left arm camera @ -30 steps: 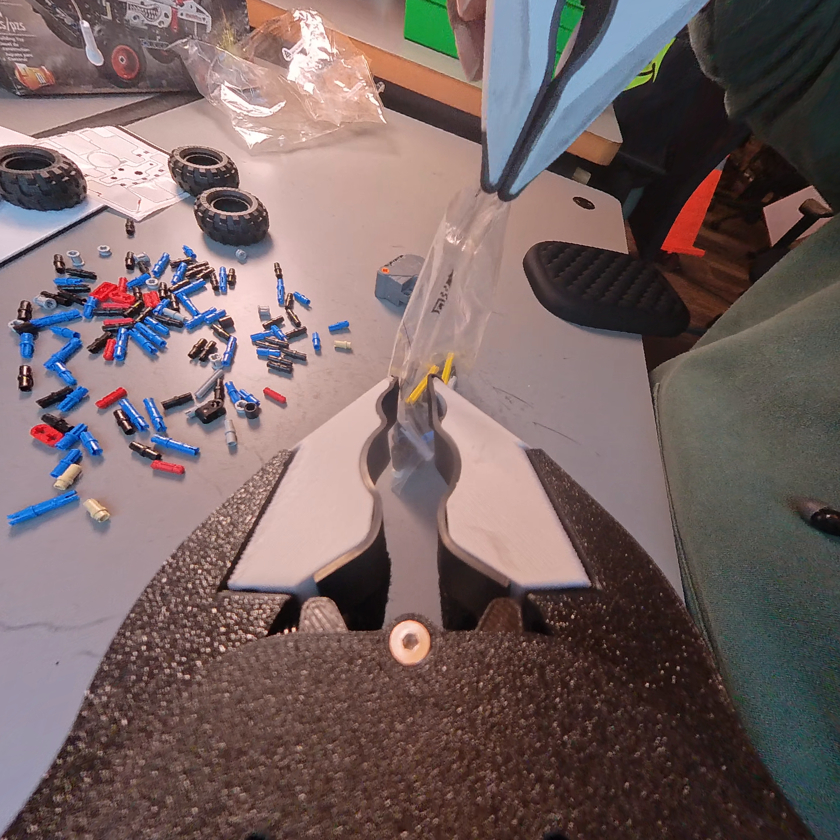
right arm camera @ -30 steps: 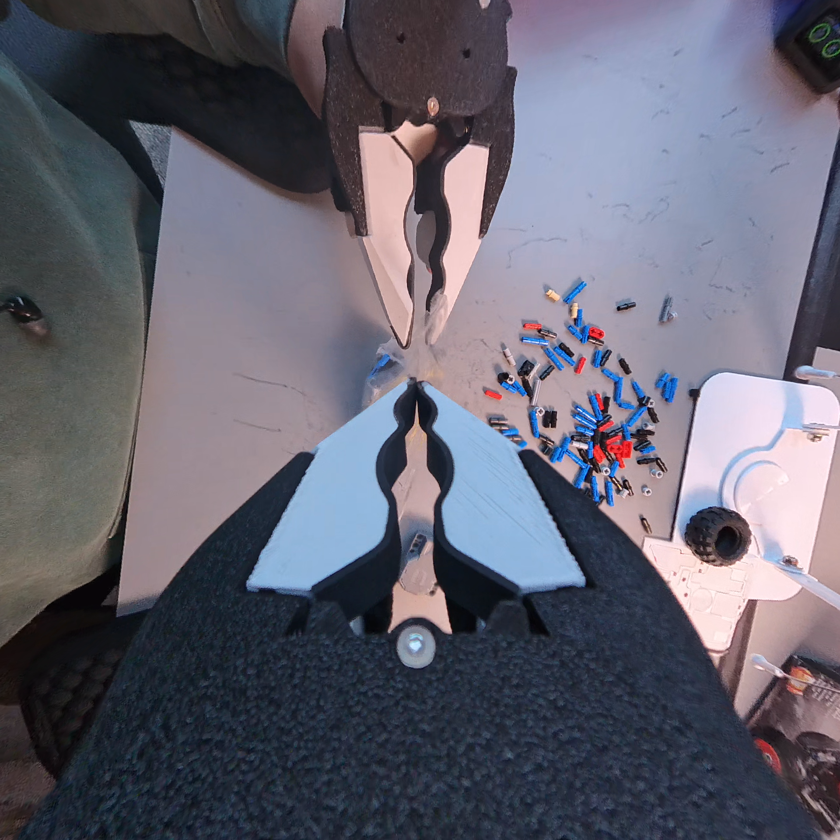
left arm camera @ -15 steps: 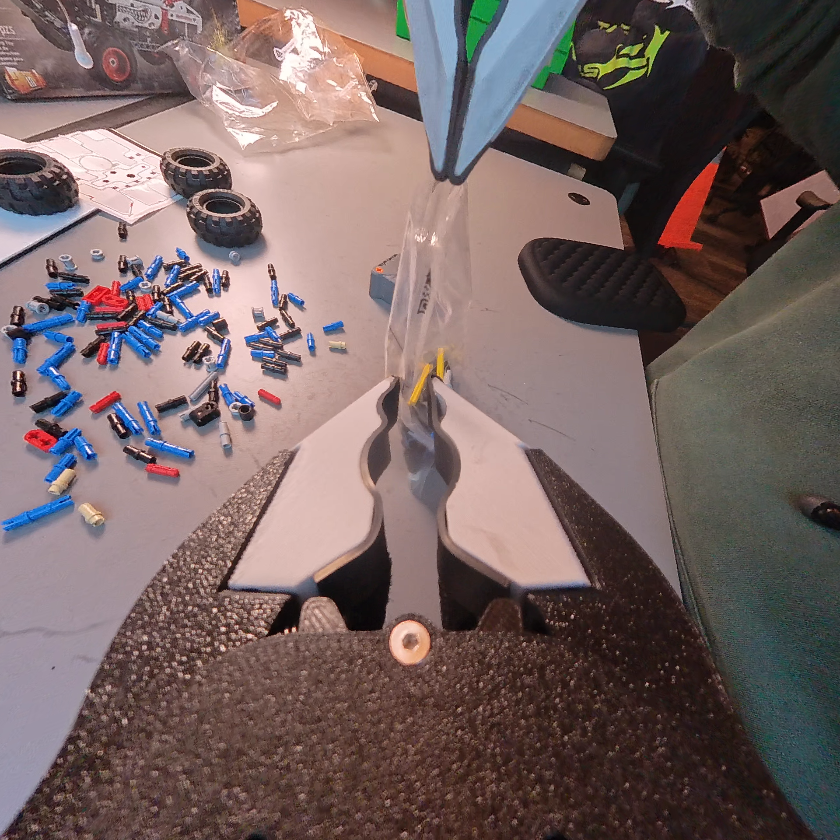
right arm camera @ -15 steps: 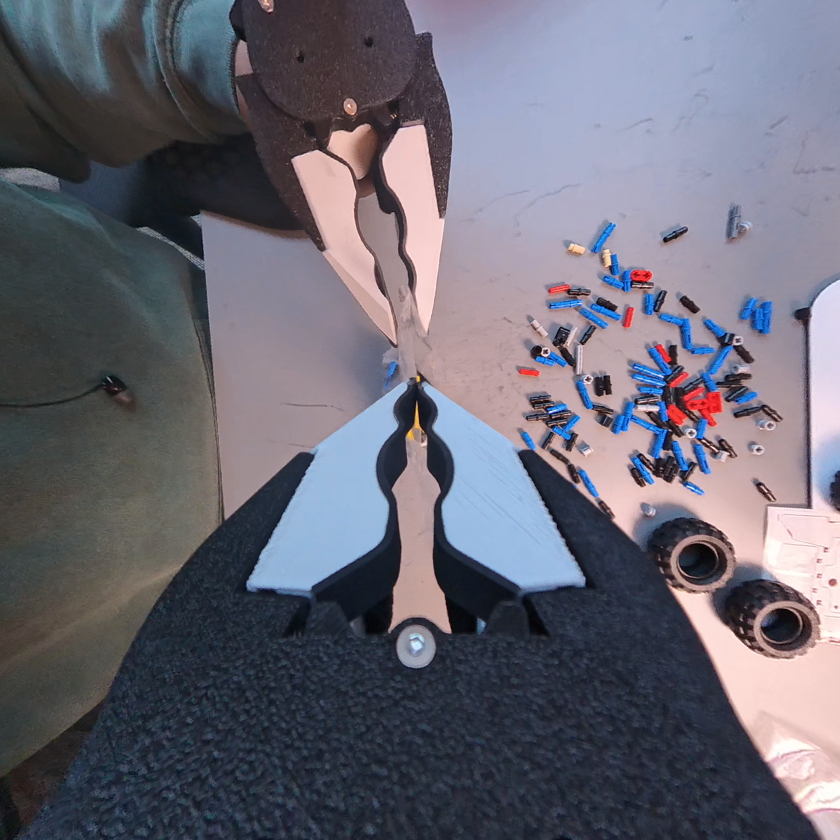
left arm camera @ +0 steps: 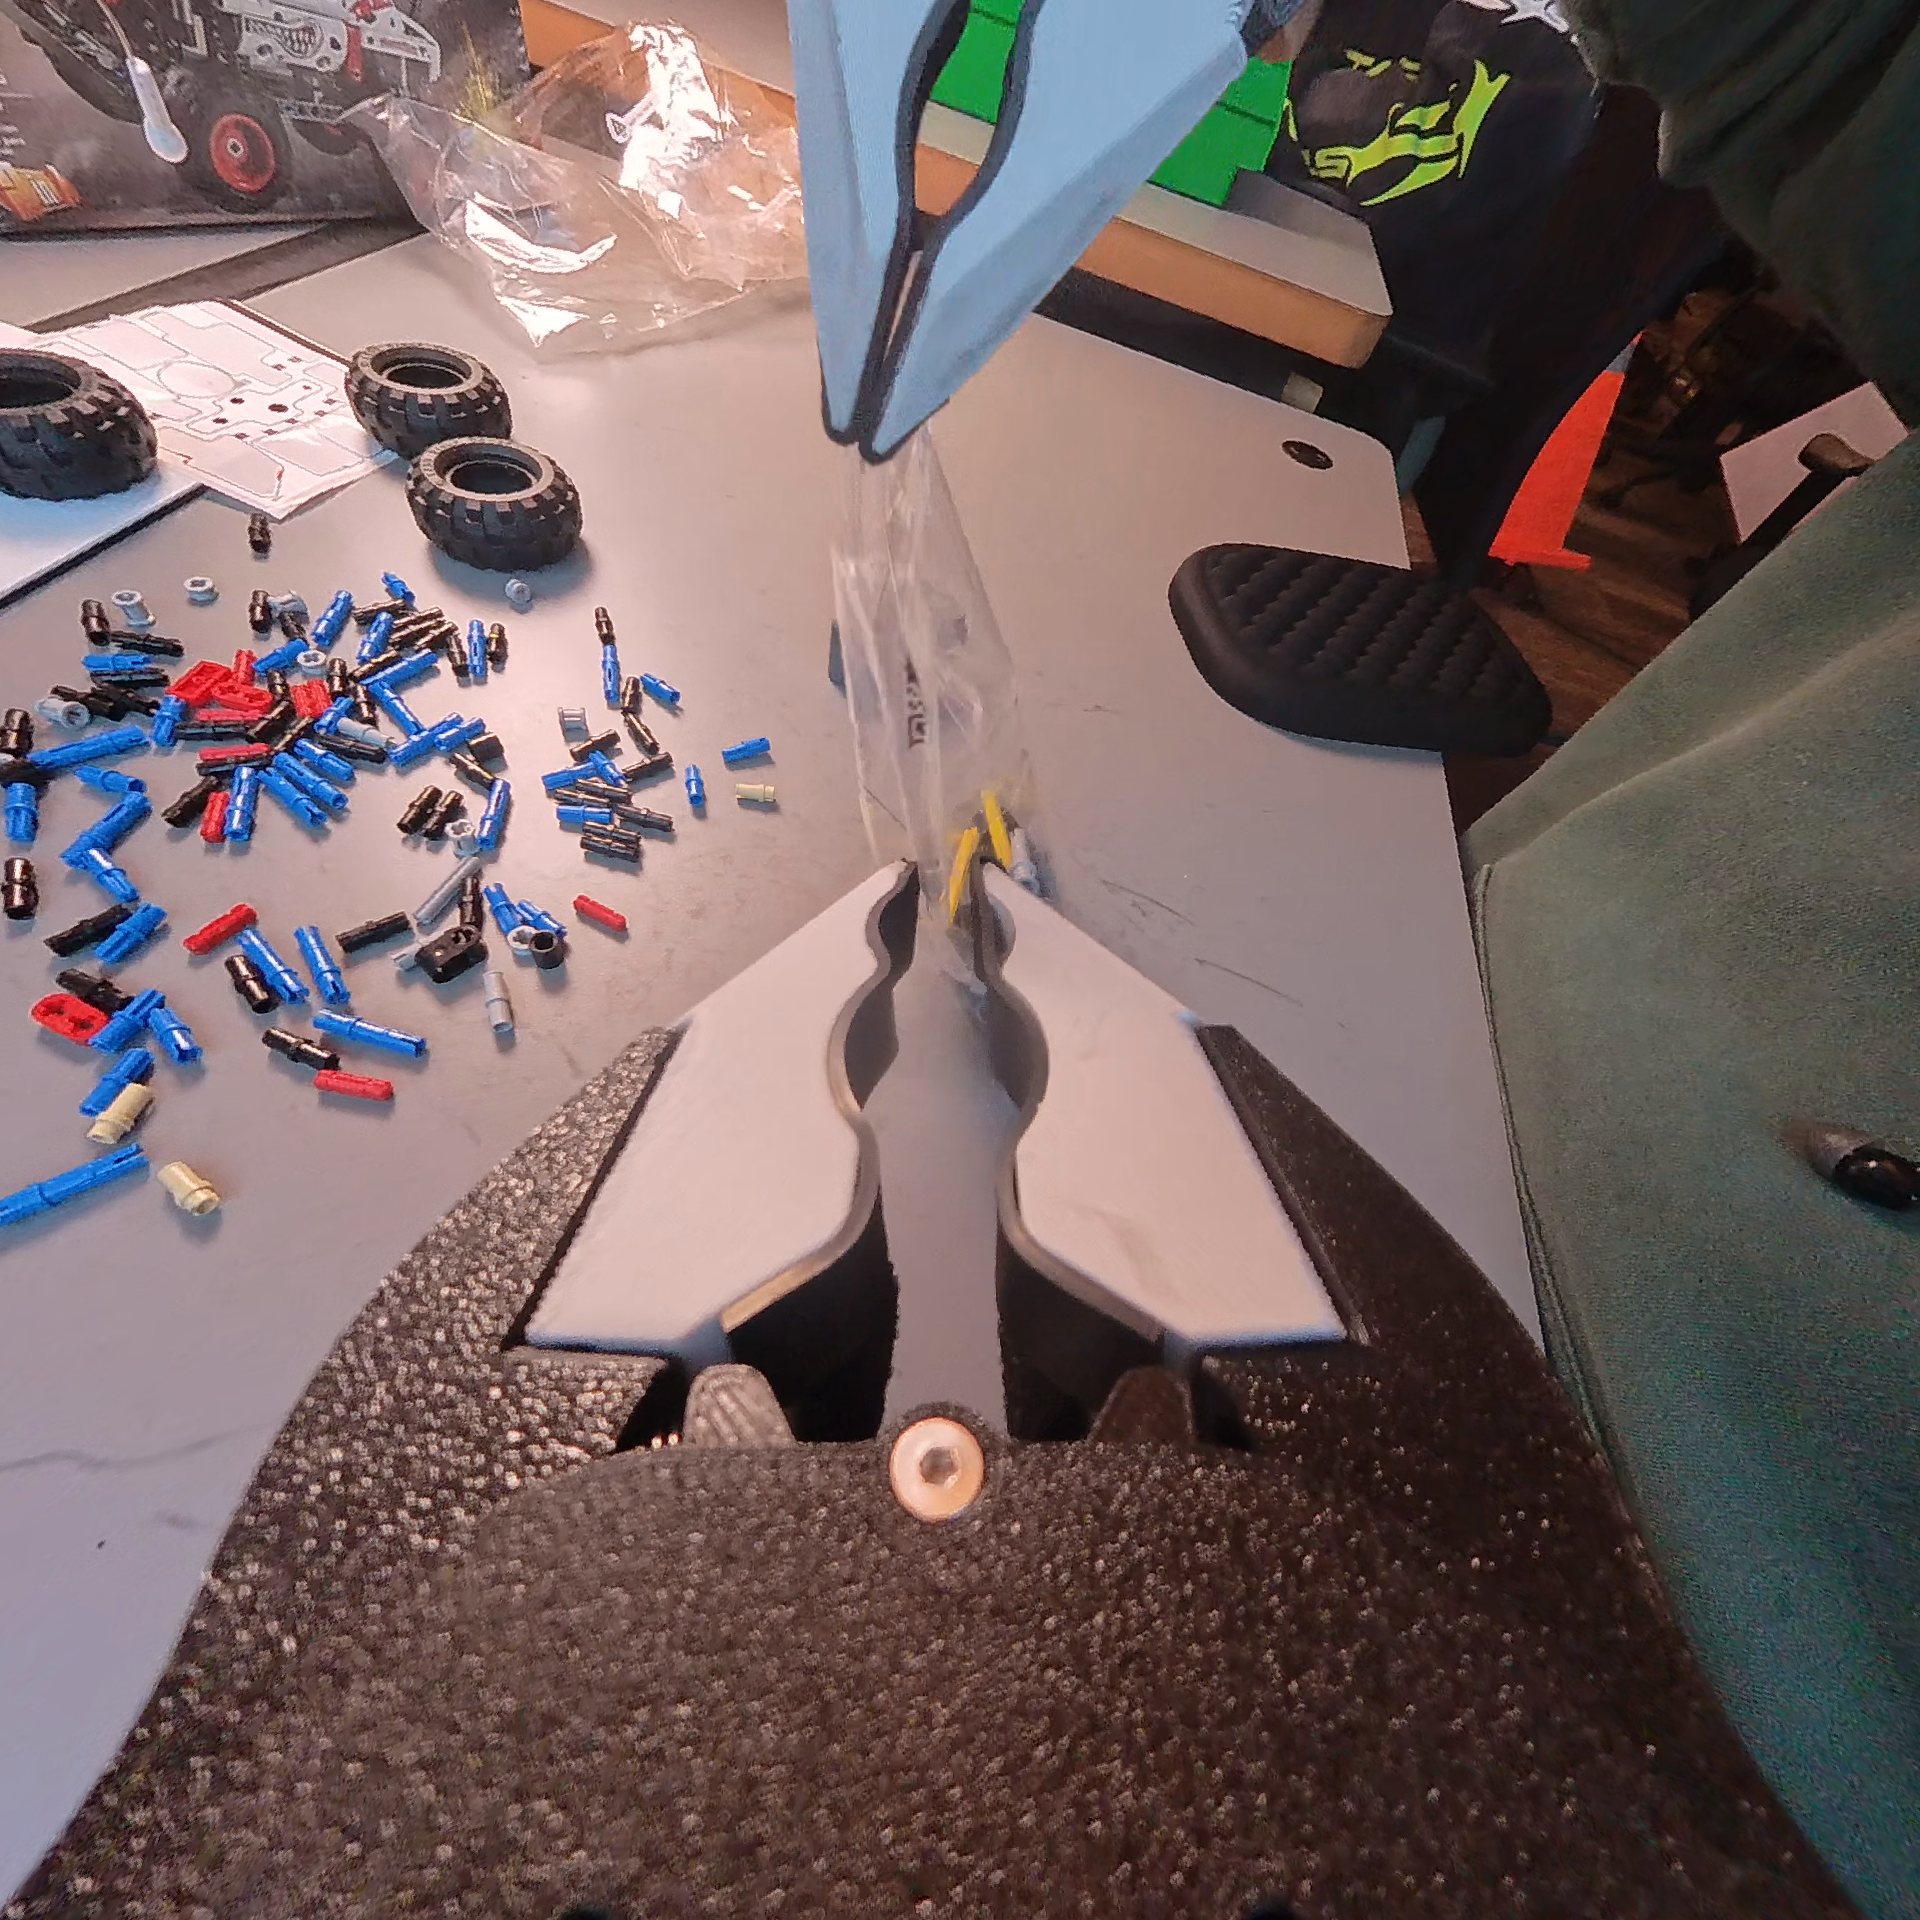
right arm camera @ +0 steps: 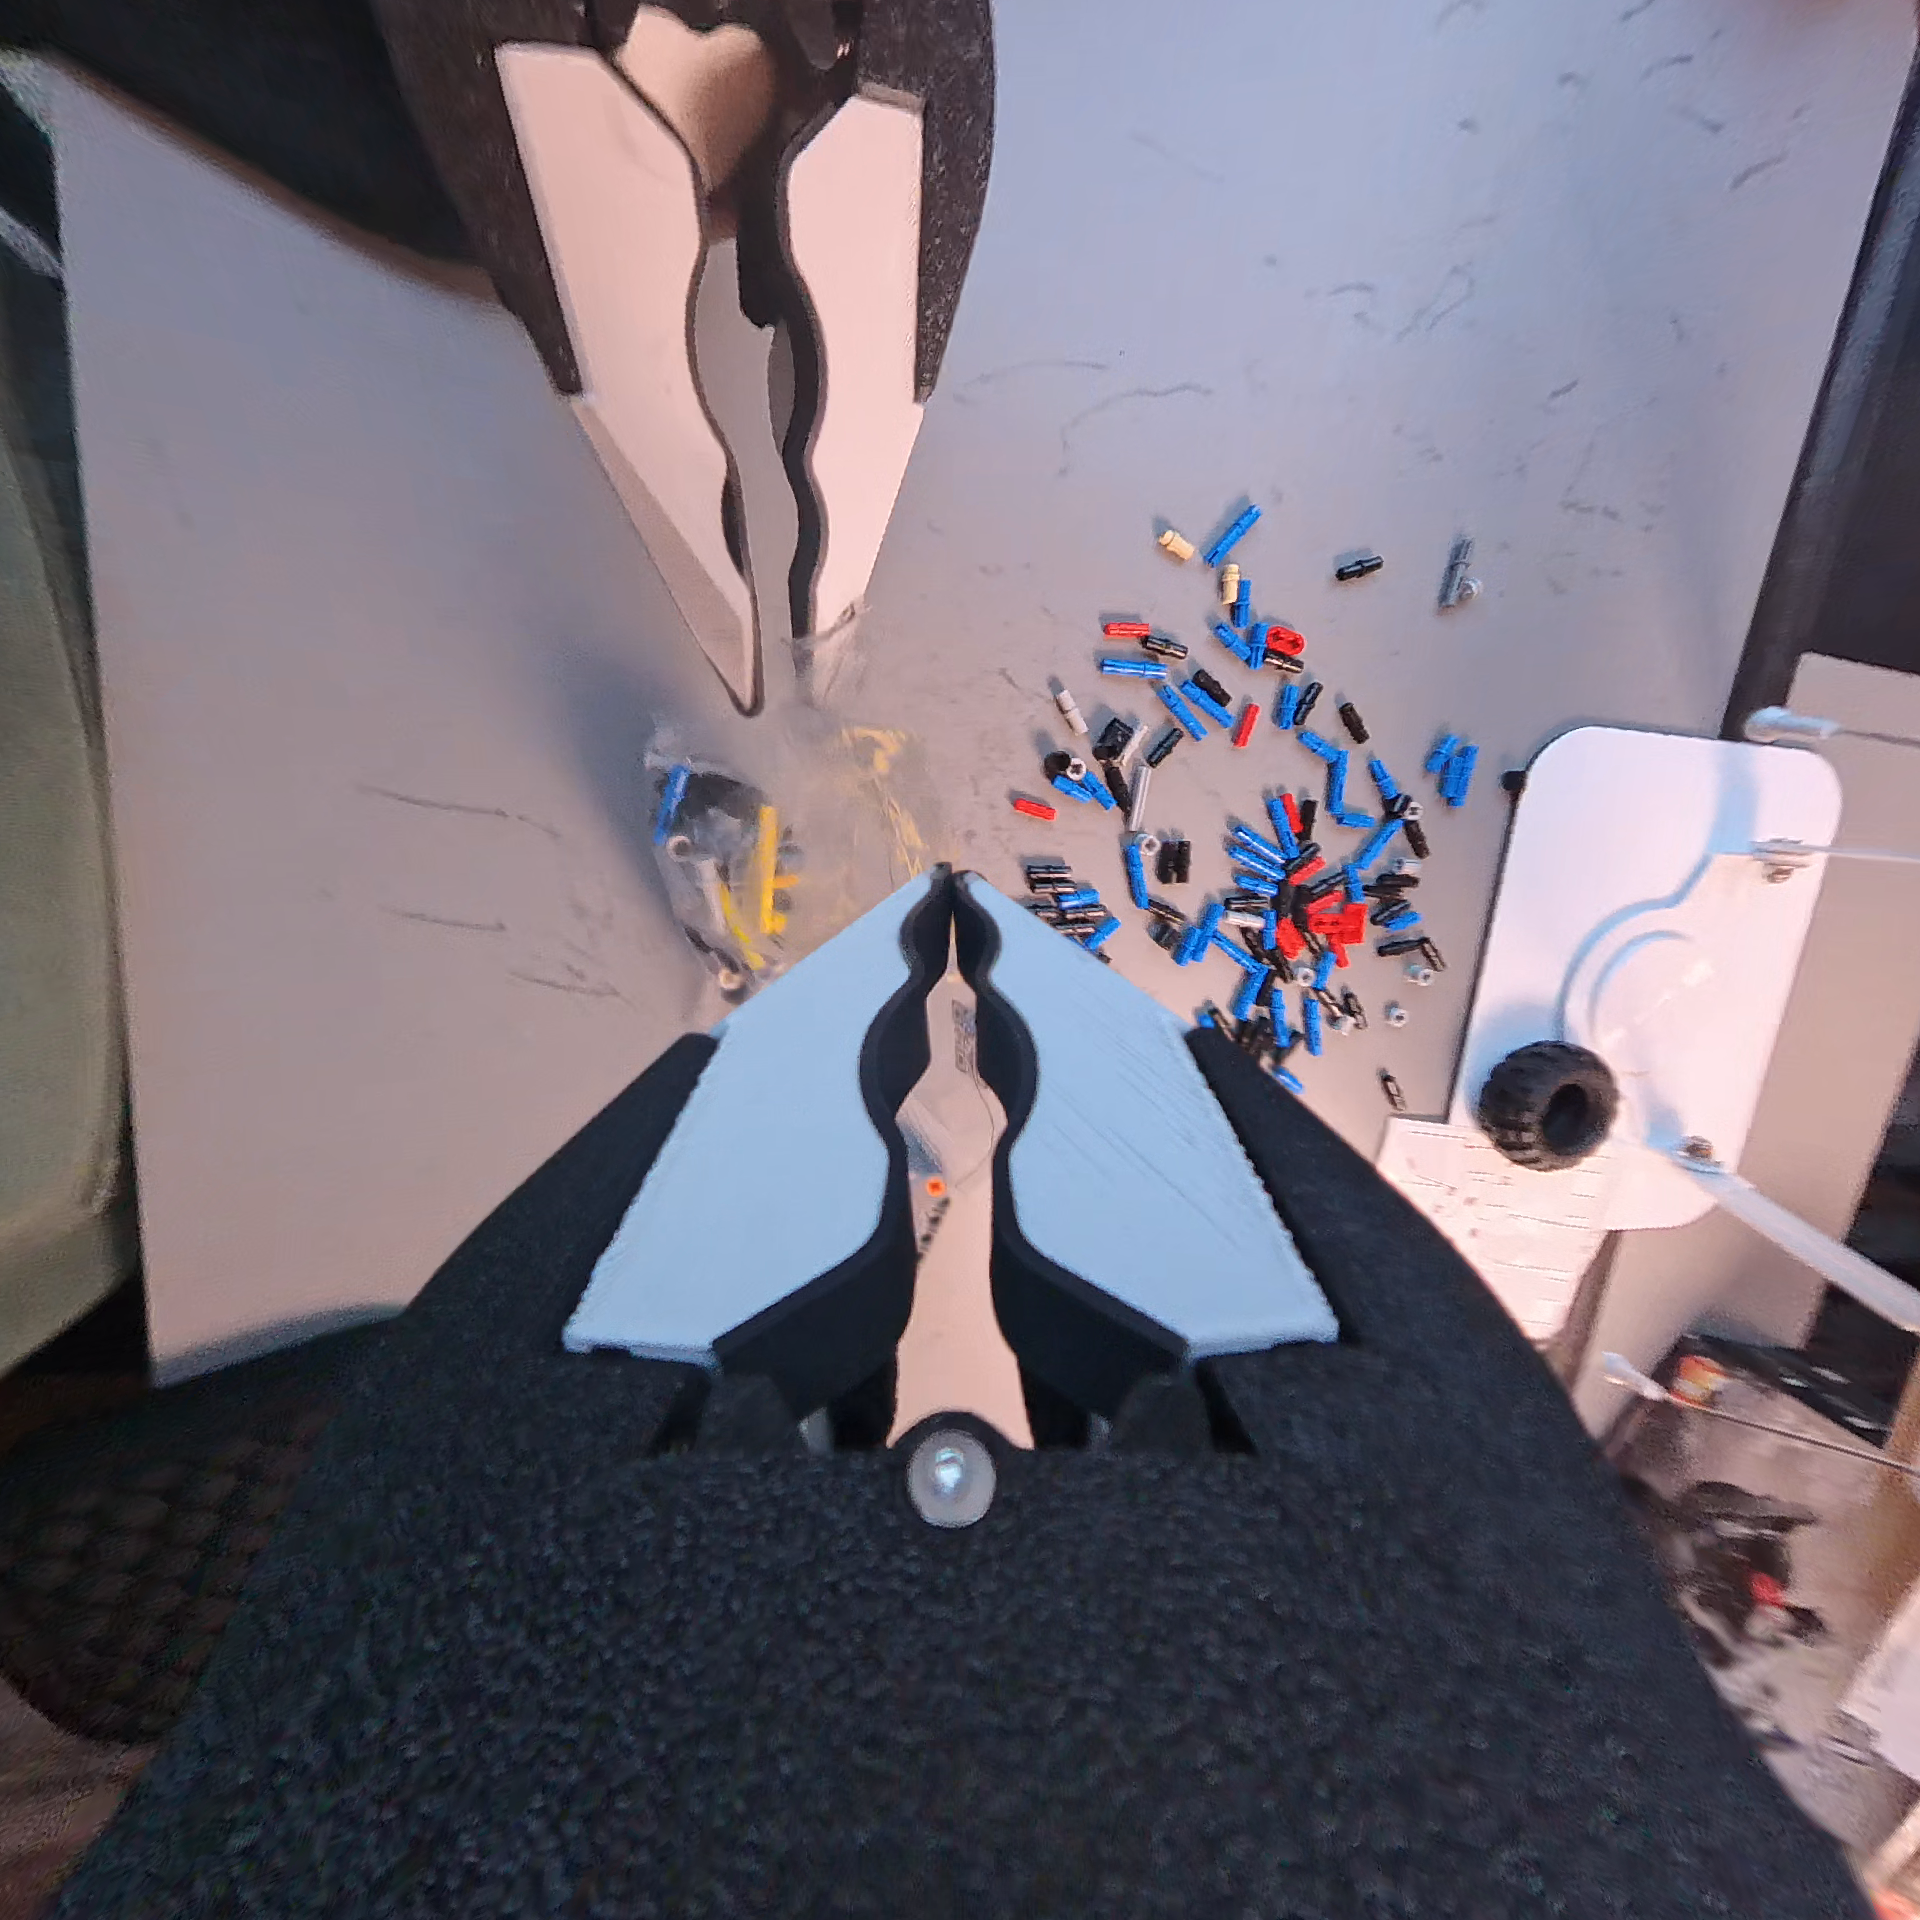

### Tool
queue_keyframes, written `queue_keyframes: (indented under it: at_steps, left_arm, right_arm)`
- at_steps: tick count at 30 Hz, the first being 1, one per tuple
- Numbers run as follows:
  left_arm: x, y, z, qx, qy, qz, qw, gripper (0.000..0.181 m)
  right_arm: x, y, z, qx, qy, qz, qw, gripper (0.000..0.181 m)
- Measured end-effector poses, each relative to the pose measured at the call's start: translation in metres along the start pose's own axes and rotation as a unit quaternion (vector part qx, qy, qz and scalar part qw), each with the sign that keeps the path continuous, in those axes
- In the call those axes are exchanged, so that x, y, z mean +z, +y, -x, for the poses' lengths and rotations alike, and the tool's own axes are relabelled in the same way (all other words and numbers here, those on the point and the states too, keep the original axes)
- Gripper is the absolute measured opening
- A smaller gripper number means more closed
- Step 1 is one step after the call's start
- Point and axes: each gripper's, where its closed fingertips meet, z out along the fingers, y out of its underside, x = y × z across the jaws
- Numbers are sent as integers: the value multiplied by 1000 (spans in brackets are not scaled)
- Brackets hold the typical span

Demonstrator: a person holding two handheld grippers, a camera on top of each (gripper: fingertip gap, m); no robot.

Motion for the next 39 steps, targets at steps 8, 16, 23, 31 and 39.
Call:
queue_keyframes:
  at_steps: [8, 16, 23, 31, 39]
  left_arm:
    - [-4, -7, -4, 3, 9, -19, 1000, 3]
    - [-7, -21, -16, 73, -2, -49, 996, 0]
    - [-9, -25, -19, 87, -6, -61, 994, 0]
    - [-14, -32, -18, 81, -9, -79, 994, 0]
    - [-25, -49, -21, 47, 5, -130, 990, 0]
  right_arm:
    - [1, 1, 19, -124, -25, 11, 992, 0]
    - [2, 7, 26, -123, -74, 36, 989, 0]
    - [10, 9, 52, -135, -115, 60, 982, 25]
    - [0, -4, 69, -134, -131, 11, 982, 27]
    - [2, -8, 63, -81, -80, -49, 992, 1]
